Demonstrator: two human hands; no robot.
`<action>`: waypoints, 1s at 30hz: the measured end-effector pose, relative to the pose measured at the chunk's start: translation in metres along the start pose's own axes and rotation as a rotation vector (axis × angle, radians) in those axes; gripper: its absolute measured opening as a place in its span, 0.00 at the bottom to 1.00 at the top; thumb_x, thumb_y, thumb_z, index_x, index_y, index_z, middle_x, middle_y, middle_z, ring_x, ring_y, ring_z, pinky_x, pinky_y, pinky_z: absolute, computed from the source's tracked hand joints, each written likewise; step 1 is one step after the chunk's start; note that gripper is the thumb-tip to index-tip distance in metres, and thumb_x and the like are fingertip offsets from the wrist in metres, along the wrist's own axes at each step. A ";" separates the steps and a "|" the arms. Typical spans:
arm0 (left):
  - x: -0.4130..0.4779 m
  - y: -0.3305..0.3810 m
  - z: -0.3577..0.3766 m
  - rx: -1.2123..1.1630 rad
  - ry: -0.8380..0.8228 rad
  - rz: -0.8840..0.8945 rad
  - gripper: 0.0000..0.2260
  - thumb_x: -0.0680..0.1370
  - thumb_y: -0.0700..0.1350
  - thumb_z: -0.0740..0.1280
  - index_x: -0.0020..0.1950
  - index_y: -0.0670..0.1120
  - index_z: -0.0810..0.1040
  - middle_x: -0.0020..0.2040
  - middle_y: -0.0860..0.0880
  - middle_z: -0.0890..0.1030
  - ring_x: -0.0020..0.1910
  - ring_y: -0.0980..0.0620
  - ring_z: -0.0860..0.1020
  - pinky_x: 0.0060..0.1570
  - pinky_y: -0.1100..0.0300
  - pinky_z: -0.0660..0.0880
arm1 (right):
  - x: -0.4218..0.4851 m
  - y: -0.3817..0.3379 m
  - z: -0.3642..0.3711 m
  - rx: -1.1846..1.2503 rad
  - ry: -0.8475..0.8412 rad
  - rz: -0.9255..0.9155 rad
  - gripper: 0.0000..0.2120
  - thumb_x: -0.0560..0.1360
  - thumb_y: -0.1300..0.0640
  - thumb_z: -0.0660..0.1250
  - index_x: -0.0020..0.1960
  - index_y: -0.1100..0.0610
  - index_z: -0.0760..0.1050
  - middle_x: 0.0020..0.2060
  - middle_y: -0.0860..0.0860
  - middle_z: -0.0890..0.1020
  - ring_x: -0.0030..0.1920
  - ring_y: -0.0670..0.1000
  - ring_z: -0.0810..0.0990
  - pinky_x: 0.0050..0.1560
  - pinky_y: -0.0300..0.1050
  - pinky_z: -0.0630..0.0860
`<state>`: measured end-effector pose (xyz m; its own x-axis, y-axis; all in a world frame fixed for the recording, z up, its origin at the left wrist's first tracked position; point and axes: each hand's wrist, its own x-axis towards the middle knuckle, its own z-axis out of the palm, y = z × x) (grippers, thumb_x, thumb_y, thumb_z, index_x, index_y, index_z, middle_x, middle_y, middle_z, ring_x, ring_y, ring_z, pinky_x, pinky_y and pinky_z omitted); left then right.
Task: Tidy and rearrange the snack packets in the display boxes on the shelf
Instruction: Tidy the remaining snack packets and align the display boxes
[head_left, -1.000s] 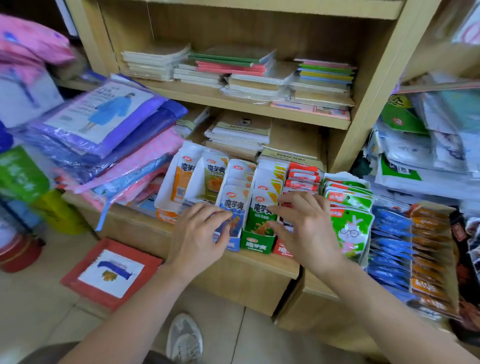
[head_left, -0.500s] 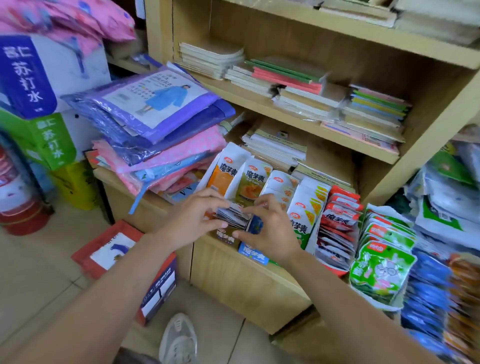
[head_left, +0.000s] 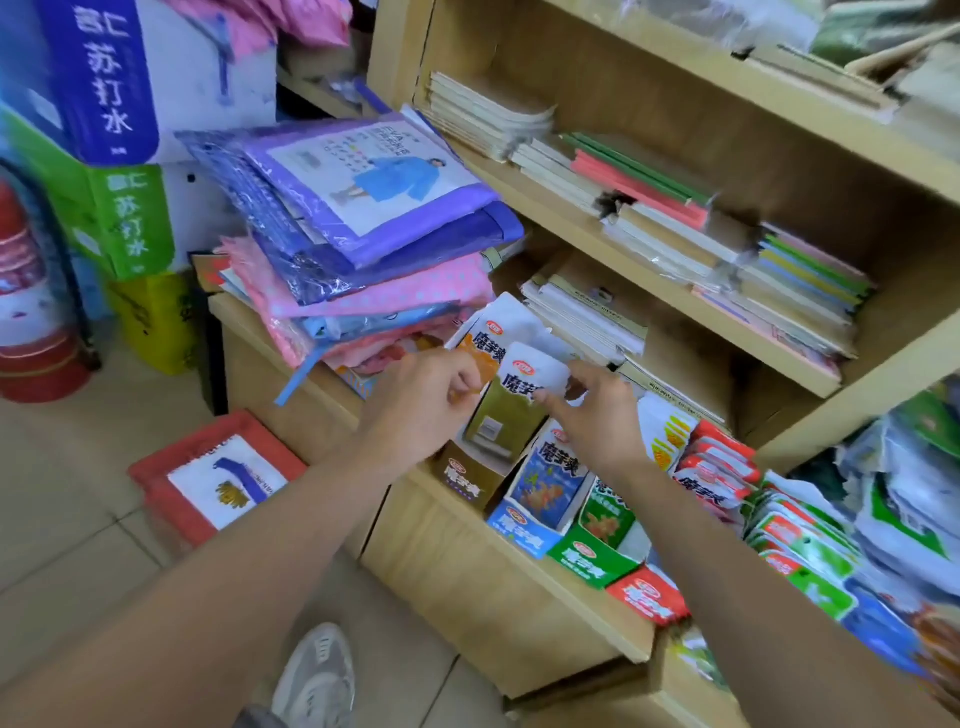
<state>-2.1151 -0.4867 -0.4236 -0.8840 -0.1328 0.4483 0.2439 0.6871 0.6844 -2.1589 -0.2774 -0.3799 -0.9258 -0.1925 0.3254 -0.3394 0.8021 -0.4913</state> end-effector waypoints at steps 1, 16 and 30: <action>-0.003 -0.002 0.000 0.017 -0.078 0.016 0.06 0.73 0.45 0.75 0.44 0.56 0.81 0.41 0.58 0.80 0.41 0.55 0.81 0.41 0.59 0.75 | 0.005 0.002 -0.002 0.010 0.005 0.008 0.11 0.73 0.54 0.75 0.43 0.61 0.78 0.35 0.54 0.78 0.37 0.55 0.75 0.35 0.44 0.74; -0.021 0.001 0.003 0.198 -0.336 0.215 0.09 0.77 0.51 0.72 0.56 0.56 0.84 0.59 0.60 0.74 0.57 0.56 0.76 0.47 0.53 0.76 | 0.037 0.011 -0.002 -0.266 -0.034 -0.202 0.25 0.72 0.53 0.75 0.68 0.51 0.76 0.62 0.48 0.78 0.60 0.54 0.71 0.60 0.52 0.70; -0.021 -0.003 0.007 0.173 -0.326 0.211 0.04 0.75 0.46 0.71 0.45 0.55 0.85 0.45 0.58 0.79 0.48 0.55 0.78 0.45 0.56 0.76 | 0.057 0.018 -0.005 -0.191 -0.057 0.072 0.28 0.70 0.50 0.77 0.69 0.42 0.74 0.62 0.48 0.80 0.57 0.51 0.80 0.56 0.45 0.78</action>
<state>-2.1000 -0.4808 -0.4395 -0.9084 0.2379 0.3438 0.3874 0.7882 0.4782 -2.2168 -0.2710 -0.3661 -0.9562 -0.1586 0.2458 -0.2397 0.9066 -0.3472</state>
